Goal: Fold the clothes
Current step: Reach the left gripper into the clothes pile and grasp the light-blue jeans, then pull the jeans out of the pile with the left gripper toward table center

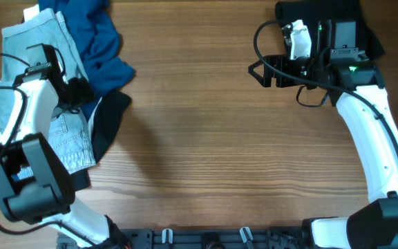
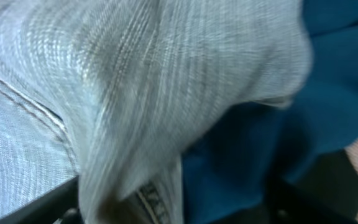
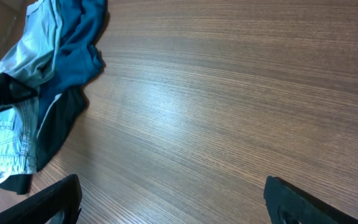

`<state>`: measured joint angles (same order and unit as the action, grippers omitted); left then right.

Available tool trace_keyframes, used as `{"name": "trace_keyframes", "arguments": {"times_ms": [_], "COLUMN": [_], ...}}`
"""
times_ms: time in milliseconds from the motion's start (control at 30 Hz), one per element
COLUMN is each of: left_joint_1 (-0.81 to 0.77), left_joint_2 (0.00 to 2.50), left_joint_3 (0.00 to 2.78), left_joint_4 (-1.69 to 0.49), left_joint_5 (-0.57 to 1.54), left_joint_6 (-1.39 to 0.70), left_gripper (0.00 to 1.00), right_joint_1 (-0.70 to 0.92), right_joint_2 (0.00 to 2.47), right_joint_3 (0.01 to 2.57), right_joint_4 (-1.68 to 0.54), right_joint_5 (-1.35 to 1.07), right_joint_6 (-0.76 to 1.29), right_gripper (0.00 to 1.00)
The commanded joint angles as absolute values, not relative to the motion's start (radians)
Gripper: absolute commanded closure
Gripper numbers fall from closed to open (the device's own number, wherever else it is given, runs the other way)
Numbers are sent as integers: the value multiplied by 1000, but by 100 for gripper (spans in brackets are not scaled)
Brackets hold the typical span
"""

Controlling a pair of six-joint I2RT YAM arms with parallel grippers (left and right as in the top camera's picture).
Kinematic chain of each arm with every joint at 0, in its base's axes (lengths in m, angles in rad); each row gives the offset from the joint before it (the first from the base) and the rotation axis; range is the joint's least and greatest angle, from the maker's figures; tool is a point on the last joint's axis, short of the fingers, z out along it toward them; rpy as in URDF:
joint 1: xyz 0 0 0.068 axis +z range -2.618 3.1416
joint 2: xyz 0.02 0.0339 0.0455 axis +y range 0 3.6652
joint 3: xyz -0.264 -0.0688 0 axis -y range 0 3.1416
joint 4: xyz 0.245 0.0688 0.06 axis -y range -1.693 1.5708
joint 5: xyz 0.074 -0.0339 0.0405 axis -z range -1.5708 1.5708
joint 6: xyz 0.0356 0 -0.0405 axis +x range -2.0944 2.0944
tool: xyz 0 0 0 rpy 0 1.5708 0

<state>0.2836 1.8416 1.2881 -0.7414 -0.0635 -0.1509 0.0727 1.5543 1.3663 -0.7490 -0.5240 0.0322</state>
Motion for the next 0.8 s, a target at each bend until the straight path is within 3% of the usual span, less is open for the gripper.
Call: {"name": "trace_keyframes", "arguments": {"times_ms": [0,33,200,233,500,767], "left_joint_1": [289,289,289,288,170,-196], "left_joint_2": [1885,1885,1885,1884,1688,1570], "left_joint_3": [1299,1299,1300,1303,1444,1480], "left_joint_4": [-736,-736,-731,-733,-856,-876], "left_joint_5": [-84,-84,-84,-73,114,115], "left_joint_6": [-146,-146,-146,-151,-173,-291], "left_gripper": [24,29,91,96,96,96], "right_joint_1": [76,76,76,76,76,64], "right_joint_2": [1569,1569,1569,1569,1569,1569], "right_joint_3": [1381,1381,1381,1381,1381,1381], "right_joint_4": [-752,-752,-752,-752,-730,-716], "right_joint_5": [-547,-547,-547,-547,-547,-540], "right_joint_6": [25,25,25,25,27,90], "right_gripper": [6,6,7,9,15,18]}}
